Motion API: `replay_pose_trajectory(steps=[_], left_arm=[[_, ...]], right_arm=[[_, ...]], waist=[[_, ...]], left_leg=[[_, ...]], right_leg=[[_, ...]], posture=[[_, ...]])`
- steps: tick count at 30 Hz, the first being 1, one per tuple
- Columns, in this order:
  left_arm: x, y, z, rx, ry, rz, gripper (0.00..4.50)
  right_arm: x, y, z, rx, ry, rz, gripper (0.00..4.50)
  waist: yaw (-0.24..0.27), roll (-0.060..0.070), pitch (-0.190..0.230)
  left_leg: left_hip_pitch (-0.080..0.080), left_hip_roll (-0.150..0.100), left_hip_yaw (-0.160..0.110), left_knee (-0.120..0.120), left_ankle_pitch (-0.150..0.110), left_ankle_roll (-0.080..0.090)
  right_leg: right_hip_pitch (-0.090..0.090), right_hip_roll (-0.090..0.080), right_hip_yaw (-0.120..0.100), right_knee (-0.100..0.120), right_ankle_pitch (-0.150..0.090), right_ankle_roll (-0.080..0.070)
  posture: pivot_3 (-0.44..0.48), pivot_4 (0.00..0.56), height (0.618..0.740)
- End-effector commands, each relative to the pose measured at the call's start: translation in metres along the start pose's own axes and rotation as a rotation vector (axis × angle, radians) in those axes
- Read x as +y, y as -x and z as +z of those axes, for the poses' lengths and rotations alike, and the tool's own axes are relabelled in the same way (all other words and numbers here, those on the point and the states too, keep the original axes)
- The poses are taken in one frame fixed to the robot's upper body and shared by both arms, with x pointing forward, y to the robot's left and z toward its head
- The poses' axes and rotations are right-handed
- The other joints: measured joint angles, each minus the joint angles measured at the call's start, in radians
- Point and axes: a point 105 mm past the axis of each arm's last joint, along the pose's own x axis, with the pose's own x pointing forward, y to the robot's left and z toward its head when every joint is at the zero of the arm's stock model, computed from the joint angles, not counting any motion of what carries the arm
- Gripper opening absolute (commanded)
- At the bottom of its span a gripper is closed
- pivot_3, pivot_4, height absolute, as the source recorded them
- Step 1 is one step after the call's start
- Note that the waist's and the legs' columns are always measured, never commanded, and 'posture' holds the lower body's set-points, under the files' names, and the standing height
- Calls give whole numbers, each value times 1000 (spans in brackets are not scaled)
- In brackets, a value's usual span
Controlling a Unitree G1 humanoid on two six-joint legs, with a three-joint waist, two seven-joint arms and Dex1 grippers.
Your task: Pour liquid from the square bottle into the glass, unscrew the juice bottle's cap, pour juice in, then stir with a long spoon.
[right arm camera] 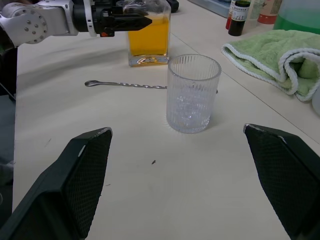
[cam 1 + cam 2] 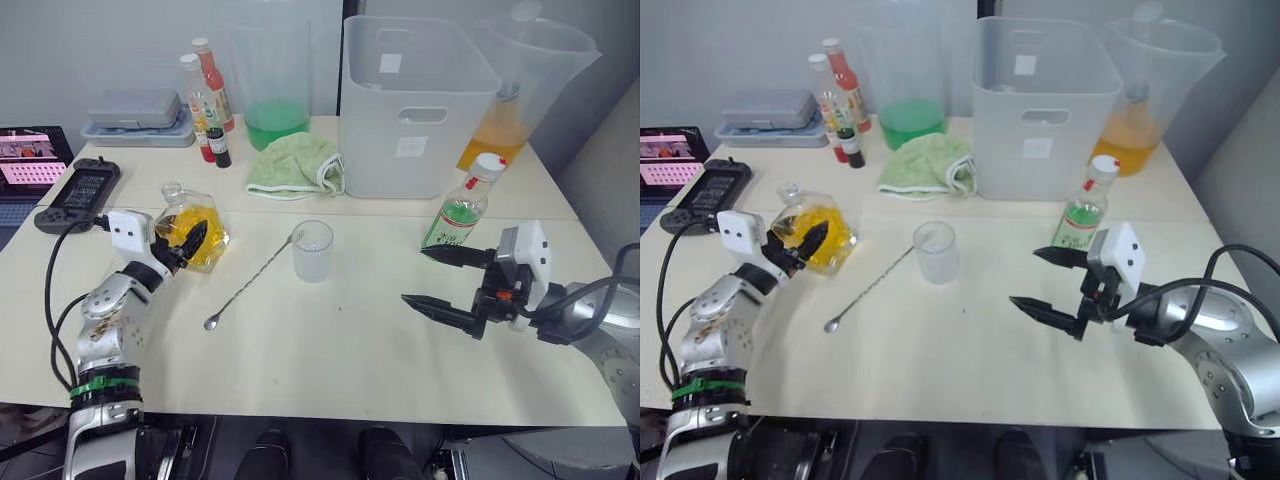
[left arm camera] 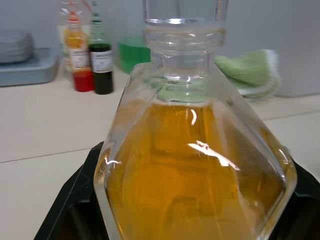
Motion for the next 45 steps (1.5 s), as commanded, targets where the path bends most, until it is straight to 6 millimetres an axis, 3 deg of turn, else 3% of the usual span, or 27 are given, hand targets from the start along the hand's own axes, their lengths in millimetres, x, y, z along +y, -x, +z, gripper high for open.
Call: replay_pose_trajectory(steps=[1,6,13,23,31,35,37,39,45], left_arm=[[-21,4,59,-158,-86,-172,2844],[-57,21,57,-54,-90,-495,2844],[-110,27,44,47,-35,-833,2843],[-156,12,18,56,-55,-1050,2843],[-157,6,-6,137,-169,-1105,2843],[-155,12,-9,169,-129,-1142,2843],[-154,11,-8,170,-126,-1138,3886],[-153,10,-5,162,-129,-1128,4470],[-159,6,8,144,-101,-1093,4470]], right_arm=[[1,0,9,-26,29,9,4500],[0,-2,6,-26,21,10,4500],[3,0,3,-24,8,-3,4500],[11,7,0,-9,5,-66,4500],[13,9,4,-11,9,-90,4500],[14,10,5,-9,7,-94,4500],[15,9,5,-10,7,-92,4500],[15,9,6,-11,5,-88,4500],[15,8,6,-14,1,-82,4500]], waist=[[0,0,0],[0,-1,1],[1,-1,1],[-1,-1,1],[0,-1,1],[-1,-1,1],[-2,-1,1],[-2,-1,1],[0,-1,1]], left_leg=[[-3,0,-1,0,1,-2],[-3,0,0,0,1,-2],[-2,0,0,0,1,-2],[-2,0,0,1,1,-2],[-1,1,0,3,1,-2],[1,1,0,4,2,-1],[2,1,0,4,2,-1],[2,1,0,4,2,-1],[1,1,0,4,2,-1]], right_leg=[[-2,0,0,0,0,0],[-2,0,-1,0,0,0],[-1,0,-1,0,0,0],[-1,1,-1,1,1,-1],[1,1,0,2,1,-2],[3,2,0,2,1,-1],[3,2,0,2,2,-2],[3,2,0,2,2,-2],[3,2,0,2,2,-1]], posture=[[0,150,740],[0,150,740],[0,150,740],[0,150,740],[0,150,740],[0,150,740],[0,150,740],[0,150,740],[0,150,740]])
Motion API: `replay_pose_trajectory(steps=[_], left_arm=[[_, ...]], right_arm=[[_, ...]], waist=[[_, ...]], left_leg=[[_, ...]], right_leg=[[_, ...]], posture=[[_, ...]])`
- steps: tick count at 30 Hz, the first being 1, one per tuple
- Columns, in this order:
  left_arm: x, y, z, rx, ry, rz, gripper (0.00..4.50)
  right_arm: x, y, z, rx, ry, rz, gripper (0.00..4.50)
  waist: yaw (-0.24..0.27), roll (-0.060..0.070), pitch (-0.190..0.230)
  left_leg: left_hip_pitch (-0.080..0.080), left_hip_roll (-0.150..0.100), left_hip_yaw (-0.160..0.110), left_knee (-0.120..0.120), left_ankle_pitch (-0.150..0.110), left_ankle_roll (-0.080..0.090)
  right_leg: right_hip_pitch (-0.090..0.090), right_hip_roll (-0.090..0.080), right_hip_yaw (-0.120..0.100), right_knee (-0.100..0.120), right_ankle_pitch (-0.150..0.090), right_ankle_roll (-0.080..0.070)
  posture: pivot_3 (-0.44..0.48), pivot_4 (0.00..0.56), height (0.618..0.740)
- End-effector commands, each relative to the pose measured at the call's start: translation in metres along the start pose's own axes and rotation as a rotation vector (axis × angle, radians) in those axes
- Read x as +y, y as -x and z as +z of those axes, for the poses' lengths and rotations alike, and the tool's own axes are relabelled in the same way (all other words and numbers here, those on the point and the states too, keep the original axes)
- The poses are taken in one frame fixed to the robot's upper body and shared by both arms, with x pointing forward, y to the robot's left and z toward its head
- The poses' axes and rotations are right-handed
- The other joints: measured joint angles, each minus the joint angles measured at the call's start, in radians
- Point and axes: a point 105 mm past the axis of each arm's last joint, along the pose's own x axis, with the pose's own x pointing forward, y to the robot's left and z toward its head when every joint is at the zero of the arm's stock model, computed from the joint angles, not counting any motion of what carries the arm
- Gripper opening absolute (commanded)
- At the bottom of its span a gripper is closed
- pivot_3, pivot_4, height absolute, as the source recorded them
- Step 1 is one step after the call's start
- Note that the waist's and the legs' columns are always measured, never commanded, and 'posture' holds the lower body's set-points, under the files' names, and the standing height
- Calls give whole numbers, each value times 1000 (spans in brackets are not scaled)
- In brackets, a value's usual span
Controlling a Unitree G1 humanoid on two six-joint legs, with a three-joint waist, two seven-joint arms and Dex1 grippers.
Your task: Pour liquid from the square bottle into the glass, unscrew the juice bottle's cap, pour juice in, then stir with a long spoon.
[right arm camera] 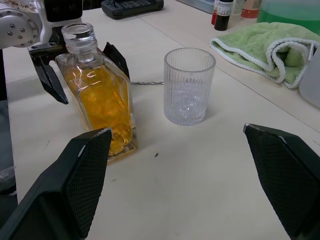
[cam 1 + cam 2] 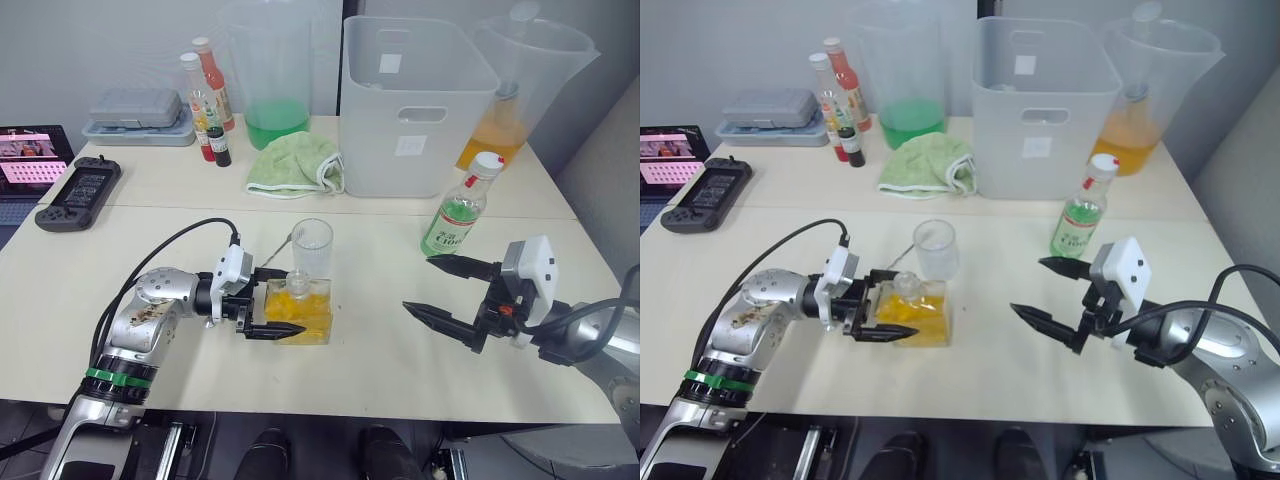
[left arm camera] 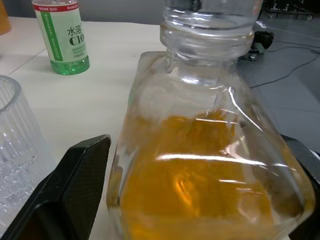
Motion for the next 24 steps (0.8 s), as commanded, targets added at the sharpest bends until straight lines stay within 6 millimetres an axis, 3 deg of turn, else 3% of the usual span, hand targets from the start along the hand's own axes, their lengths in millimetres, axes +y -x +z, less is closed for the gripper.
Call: replay_pose_trajectory(steps=[1,10,11,15,24], left_arm=[[2,-2,23,-38,-27,31,4470],[-3,-6,24,4,-28,42,4470],[-2,-6,22,15,-25,48,3938],[-3,-6,18,25,-30,42,2816],[-8,-5,9,35,-61,44,2817]], right_arm=[[3,0,9,-19,36,9,4500],[3,-2,9,-22,37,14,4500],[3,-2,9,-23,38,14,4500],[4,-3,9,-24,41,18,4500],[7,-8,17,-56,50,55,4500]], waist=[[0,0,0],[0,0,0],[0,0,0],[-1,0,0],[-2,0,0]], left_leg=[[0,0,0,0,0,0],[1,0,0,0,0,0],[1,0,0,0,0,0],[1,0,0,1,0,0],[4,0,0,1,0,0]], right_leg=[[0,0,0,0,0,0],[0,0,0,1,0,0],[0,0,0,1,0,0],[0,0,0,2,0,0],[1,1,1,5,0,0]], posture=[[0,150,740],[0,150,740],[0,150,740],[0,150,740],[0,150,740]])
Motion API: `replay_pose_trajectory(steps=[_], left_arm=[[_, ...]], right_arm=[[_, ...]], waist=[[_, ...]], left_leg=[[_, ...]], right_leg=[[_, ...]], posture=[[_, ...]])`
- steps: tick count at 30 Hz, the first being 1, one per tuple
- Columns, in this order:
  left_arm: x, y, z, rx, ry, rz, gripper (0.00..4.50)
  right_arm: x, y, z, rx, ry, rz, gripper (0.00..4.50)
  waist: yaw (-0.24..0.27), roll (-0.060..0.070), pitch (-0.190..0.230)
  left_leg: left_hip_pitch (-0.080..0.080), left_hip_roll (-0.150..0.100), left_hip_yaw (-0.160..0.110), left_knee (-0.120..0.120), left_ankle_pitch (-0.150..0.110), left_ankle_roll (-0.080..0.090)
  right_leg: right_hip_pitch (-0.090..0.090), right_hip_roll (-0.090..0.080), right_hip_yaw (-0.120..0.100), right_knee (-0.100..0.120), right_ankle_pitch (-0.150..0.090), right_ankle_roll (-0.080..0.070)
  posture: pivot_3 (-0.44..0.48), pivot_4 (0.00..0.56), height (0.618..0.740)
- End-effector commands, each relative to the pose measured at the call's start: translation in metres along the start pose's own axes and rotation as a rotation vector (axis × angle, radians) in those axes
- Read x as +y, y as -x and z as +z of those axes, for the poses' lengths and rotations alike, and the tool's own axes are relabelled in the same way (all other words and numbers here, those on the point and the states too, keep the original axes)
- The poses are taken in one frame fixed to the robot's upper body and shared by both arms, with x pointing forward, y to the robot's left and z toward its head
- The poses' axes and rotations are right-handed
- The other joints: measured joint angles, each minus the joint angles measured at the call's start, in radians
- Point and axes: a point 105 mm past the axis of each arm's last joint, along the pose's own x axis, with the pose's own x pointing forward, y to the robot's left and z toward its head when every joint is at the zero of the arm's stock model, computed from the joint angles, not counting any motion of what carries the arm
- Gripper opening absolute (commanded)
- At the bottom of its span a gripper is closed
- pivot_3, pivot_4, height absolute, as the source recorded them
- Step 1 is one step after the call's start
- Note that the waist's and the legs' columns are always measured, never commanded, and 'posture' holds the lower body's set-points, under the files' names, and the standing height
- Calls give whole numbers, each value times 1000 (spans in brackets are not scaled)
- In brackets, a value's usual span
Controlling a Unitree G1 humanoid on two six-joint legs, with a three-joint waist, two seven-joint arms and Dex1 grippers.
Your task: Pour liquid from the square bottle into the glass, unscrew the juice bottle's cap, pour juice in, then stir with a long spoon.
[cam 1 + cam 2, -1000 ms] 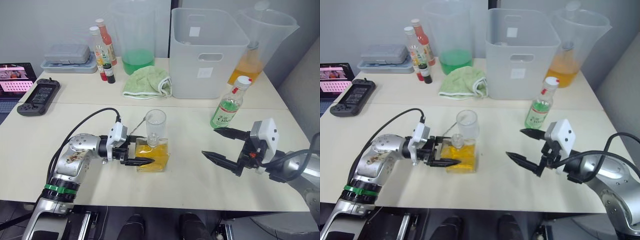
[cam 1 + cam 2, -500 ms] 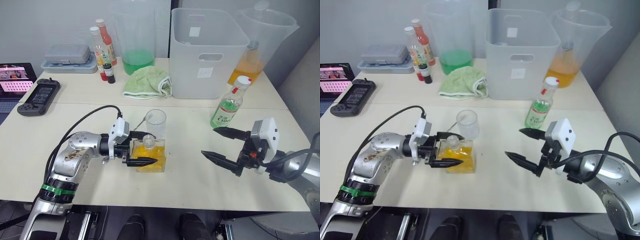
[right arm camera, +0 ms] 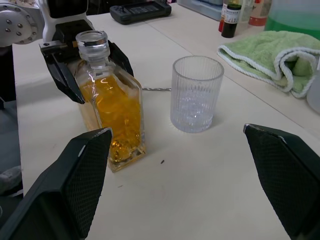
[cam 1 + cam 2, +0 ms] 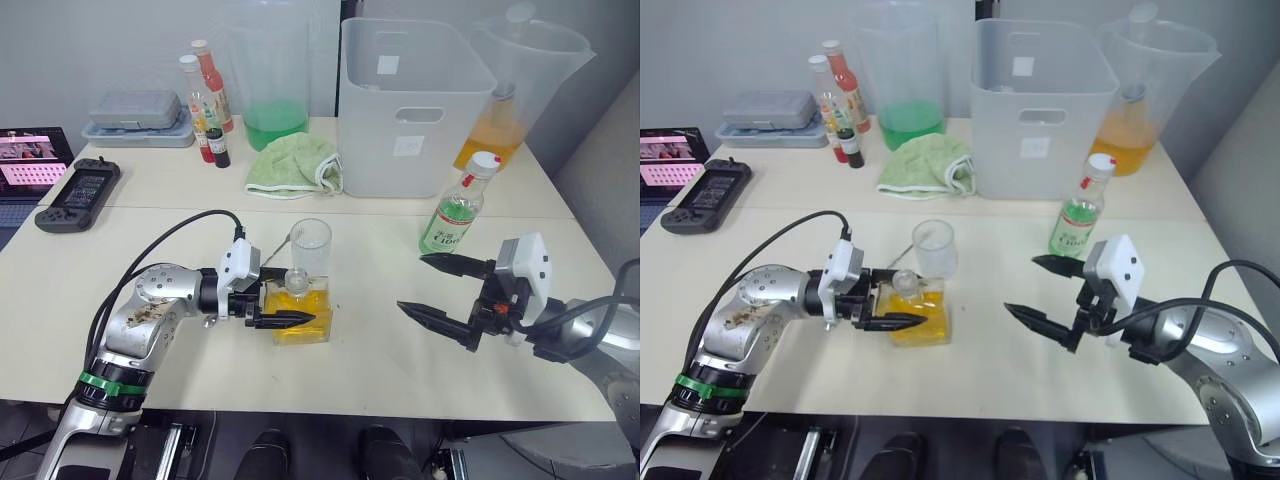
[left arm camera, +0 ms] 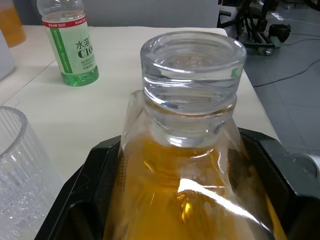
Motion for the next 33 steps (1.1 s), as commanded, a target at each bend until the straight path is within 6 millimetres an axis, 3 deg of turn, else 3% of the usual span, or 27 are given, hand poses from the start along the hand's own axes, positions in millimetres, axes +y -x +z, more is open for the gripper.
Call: replay_pose_trajectory(steps=[1,2,4,6,19,25,29,33], left_arm=[[-3,2,-5,24,-12,3,2817],[-3,3,-6,26,2,6,2817],[-2,4,-7,22,25,13,3852],[0,5,-6,17,17,30,4466],[5,7,1,-3,7,58,4466],[2,3,1,-24,19,45,2804],[-3,0,3,-32,19,16,2803],[-4,-1,-1,1,-23,12,2803]], right_arm=[[3,-2,11,-38,32,16,4500],[3,-2,11,-38,32,17,4500],[3,-3,11,-38,30,21,4500],[4,-3,11,-37,29,22,4500],[5,-6,9,-35,26,31,4500],[6,-10,12,-38,37,53,4500],[14,-20,15,-24,42,120,4500],[27,-45,22,-22,72,226,4500]], waist=[[-1,0,0],[-1,0,0],[-2,0,0],[-1,0,0],[1,0,0],[2,0,0],[2,0,0],[0,0,0]], left_leg=[[1,0,0,0,0,0],[1,0,0,0,0,0],[3,0,0,0,0,0],[4,0,0,0,0,0],[5,0,0,0,0,0],[5,0,0,0,0,0],[5,0,0,0,0,0],[5,0,0,-1,0,0]], right_leg=[[0,0,0,0,0,0],[1,0,0,0,0,0],[3,0,0,0,0,0],[4,0,0,-1,0,0],[6,0,0,-2,0,0],[6,0,0,-2,0,0],[7,0,0,-2,0,0],[7,0,0,-4,0,0]], posture=[[0,150,740],[0,150,740],[0,150,740],[0,150,740],[0,150,740],[0,150,740],[0,150,740],[0,150,740]])
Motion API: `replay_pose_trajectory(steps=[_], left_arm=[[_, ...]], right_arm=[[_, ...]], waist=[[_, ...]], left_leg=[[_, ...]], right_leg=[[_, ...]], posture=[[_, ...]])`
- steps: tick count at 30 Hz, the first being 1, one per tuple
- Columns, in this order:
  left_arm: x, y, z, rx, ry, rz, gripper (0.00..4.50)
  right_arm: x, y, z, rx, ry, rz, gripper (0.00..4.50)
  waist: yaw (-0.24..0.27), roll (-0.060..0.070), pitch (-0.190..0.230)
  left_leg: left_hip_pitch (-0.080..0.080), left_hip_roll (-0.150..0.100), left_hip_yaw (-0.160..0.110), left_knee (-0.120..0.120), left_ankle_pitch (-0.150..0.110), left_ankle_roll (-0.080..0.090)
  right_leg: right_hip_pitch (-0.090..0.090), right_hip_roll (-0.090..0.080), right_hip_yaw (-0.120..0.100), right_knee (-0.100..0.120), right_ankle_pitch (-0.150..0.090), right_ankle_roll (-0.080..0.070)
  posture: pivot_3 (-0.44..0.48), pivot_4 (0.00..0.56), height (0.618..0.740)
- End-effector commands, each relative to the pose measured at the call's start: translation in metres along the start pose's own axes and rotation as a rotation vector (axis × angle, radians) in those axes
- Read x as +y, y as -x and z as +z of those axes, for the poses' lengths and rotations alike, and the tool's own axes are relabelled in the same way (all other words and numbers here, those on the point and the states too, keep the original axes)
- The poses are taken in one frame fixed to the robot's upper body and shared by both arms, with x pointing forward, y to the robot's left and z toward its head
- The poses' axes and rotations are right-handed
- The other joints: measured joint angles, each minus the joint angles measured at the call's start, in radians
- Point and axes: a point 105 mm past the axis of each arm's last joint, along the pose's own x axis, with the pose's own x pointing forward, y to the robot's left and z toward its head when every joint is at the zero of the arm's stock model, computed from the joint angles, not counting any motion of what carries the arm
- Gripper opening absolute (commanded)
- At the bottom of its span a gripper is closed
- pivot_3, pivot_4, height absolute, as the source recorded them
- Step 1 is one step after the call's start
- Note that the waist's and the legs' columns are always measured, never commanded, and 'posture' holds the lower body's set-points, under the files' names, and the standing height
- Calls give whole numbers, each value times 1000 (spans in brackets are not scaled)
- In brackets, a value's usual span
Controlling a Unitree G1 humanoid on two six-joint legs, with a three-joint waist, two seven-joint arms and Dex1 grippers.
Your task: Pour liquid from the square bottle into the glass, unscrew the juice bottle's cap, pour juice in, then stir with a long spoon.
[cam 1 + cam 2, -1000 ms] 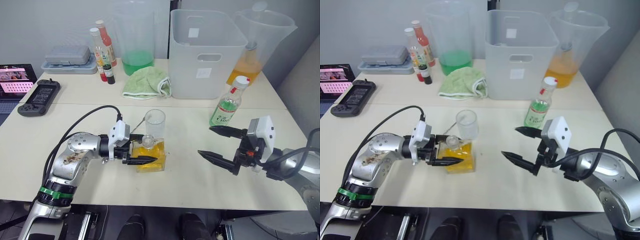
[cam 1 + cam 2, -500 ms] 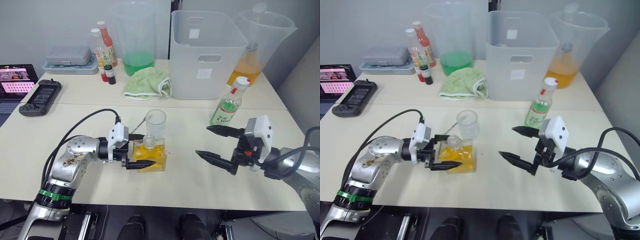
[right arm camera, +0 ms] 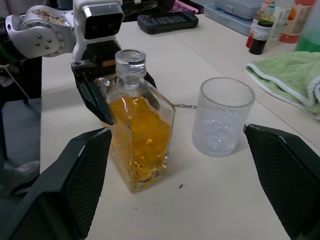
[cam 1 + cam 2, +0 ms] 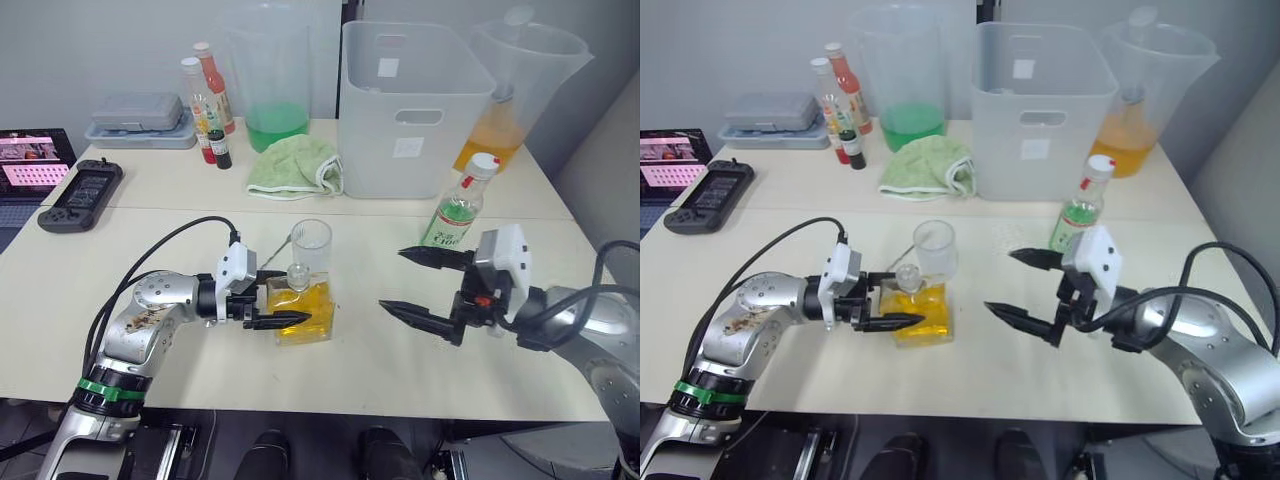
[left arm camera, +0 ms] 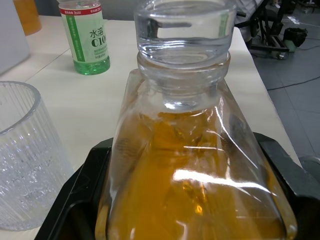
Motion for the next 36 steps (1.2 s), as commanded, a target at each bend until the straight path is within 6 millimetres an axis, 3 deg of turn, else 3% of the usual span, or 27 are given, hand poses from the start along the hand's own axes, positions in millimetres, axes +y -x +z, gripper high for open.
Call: replay_pose_trajectory(steps=[1,9,17,20,27,36], left_arm=[[-5,-4,7,-4,-69,-37,2803],[-5,-10,10,-22,-93,-53,2803],[-7,-9,7,-10,-98,-54,2803],[-6,-9,6,-8,-96,-48,2803],[-2,-10,4,-1,-94,-46,2803],[0,-12,-1,7,-99,-44,2803]], right_arm=[[7,-18,10,-19,32,63,4500],[4,-54,19,-22,99,164,4500],[2,-80,13,-7,133,199,4500],[1,-89,11,-8,130,208,3694],[7,-94,17,-67,126,244,1276],[11,-89,23,-110,87,268,1127]], waist=[[0,0,0],[3,0,0],[4,0,0],[4,0,0],[4,0,0],[4,1,0]], left_leg=[[0,0,0,0,0,0],[-1,0,-1,-1,0,0],[-1,0,-1,-1,0,0],[-1,0,-1,-1,0,0],[-1,0,-2,-1,0,0],[-1,0,-2,-1,0,0]], right_leg=[[0,0,0,0,0,0],[0,0,-1,-3,1,0],[0,0,-2,-3,1,0],[0,0,-1,-3,1,0],[0,0,-2,-3,1,0],[0,0,-2,-3,1,0]], posture=[[0,150,740],[0,150,740],[0,150,740],[0,150,740],[0,150,740],[0,150,740]])
